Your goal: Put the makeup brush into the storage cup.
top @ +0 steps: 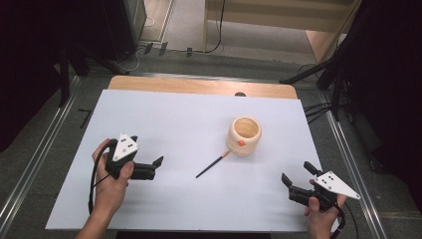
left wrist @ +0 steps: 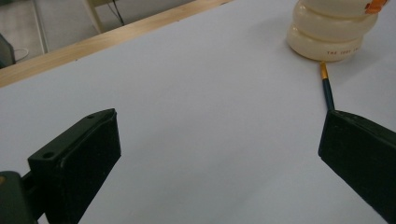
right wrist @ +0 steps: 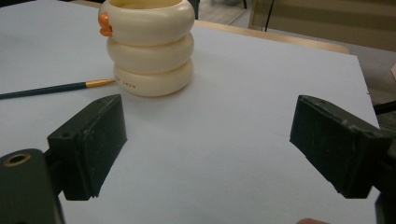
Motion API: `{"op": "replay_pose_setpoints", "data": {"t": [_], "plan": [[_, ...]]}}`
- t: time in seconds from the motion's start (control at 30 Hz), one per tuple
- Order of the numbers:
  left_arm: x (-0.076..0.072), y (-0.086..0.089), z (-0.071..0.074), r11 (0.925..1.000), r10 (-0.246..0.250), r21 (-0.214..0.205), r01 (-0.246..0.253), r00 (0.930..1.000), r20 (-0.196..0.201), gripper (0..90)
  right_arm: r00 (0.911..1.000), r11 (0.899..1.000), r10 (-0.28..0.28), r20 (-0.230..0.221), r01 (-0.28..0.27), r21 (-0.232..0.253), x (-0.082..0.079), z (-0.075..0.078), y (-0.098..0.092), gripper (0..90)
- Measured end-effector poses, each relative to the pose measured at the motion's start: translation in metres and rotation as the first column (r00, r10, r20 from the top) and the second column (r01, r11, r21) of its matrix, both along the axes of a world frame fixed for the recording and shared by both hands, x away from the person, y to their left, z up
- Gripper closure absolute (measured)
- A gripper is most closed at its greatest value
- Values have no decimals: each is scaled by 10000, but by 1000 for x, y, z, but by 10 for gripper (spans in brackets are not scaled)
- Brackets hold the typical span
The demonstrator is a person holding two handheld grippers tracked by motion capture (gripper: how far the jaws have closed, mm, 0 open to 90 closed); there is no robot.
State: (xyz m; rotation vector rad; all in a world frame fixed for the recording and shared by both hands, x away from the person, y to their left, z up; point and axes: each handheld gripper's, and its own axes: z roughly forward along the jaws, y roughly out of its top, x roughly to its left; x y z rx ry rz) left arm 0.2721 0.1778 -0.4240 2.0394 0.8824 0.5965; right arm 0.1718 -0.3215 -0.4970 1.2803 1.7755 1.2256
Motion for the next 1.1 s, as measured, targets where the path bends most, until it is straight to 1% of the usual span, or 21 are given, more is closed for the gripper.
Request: {"op": "replay_pose_setpoints", "data": {"t": [0.17, 0.3, 0.37, 0.4, 0.43, 0.47, 0.5, 0.57, 0.6, 0.63, 0.67, 0.73, 0.77, 0.83, 0.87, 0.9, 0.93, 0.97, 1.03, 1.07, 1.1], "plan": [[13, -26, 7, 9949, -605, 781, 636, 9973, -417, 0, 9999, 9999, 121, -5, -121, -63, 0, 1, 3, 110], [23, -47, 10, 9848, -964, 1359, 1085, 9910, -926, 0, 9999, 9998, 150, 25, -150, -116, -1, 1, 4, 110], [27, -55, 10, 9815, -1011, 1509, 1181, 9881, -1159, 0, 9999, 9998, 150, 9, -150, -113, -1, 1, 4, 110], [27, -55, 10, 9815, -1011, 1509, 1181, 9881, -1159, 3, 9999, 9998, 150, 9, -150, -113, -1, 1, 4, 110], [33, -67, 10, 9734, -1135, 1820, 1391, 9830, -1445, 3, 9999, 9998, 143, 6, -143, -119, -1, 1, 3, 110], [33, -67, 10, 9734, -1135, 1820, 1391, 9830, -1445, 3, 9999, 9998, 152, -7, -152, -114, -1, 1, 3, 110], [35, -72, 10, 9678, -1245, 1985, 1550, 9795, -1581, 3, 9999, 9998, 152, -7, -152, -114, -1, 1, 3, 110], [41, -89, 7, 9531, -1537, 2294, 1972, 9689, -1942, 3, 9998, 9998, 182, -70, -183, -123, -1, 1, 4, 109], [42, -93, 6, 9484, -1607, 2391, 2084, 9657, -2041, 3, 9998, 9997, 197, -83, -198, -127, 0, 0, 4, 110], [42, -93, 6, 9484, -1607, 2391, 2084, 9657, -2041, 3, 9997, 9997, 203, -103, -204, -114, 0, 0, 4, 110], [46, -104, 1, 9381, -1713, 2541, 2353, 9530, -2499, 3, 9997, 9997, 214, -133, -216, -139, 0, 0, 5, 110], [49, -114, -5, 9297, -1731, 2646, 2561, 9381, -2999, 3, 9996, 9995, 247, -130, -249, -168, 0, 0, 5, 110], [51, -121, -8, 9230, -1694, 2773, 2670, 9286, -3302, 3, 9996, 9995, 252, -141, -254, -167, 0, 0, 5, 109], [54, -129, -12, 9136, -1590, 2971, 2776, 9163, -3676, 8, 9995, 9995, 258, -154, -261, -166, 0, 0, 5, 110], [54, -134, -14, 9122, -1436, 3066, 2717, 9130, -3818, 31, 9995, 9996, 250, -186, -253, -160, 0, 0, 5, 110], [54, -134, -14, 9122, -1436, 3066, 2717, 9130, -3818, 57, 9995, 9996, 233, -205, -237, -154, 0, 0, 5, 110], [55, -141, -18, 8978, -1373, 3347, 2863, 9040, -4050, 70, 9995, 9996, 223, -220, -226, -155, 0, 0, 5, 111], [56, -144, -20, 8920, -1372, 3421, 2956, 8979, -4182, 81, 9995, 9996, 229, -235, -233, -151, 0, -1, 4, 114], [57, -151, -23, 8844, -1278, 3548, 3034, 8883, -4411, 99, 9993, 9997, 213, -291, -217, -127, 1, -1, 4, 124], [57, -153, -24, 8808, -1242, 3622, 3049, 8871, -4445, 118, 9993, 9997, 185, -314, -189, -142, 1, -1, 4, 131], [57, -153, -24, 8808, -1242, 3622, 3049, 8871, -4445, 133, 9993, 9997, 182, -315, -187, -147, 1, -2, 4, 135]]}}
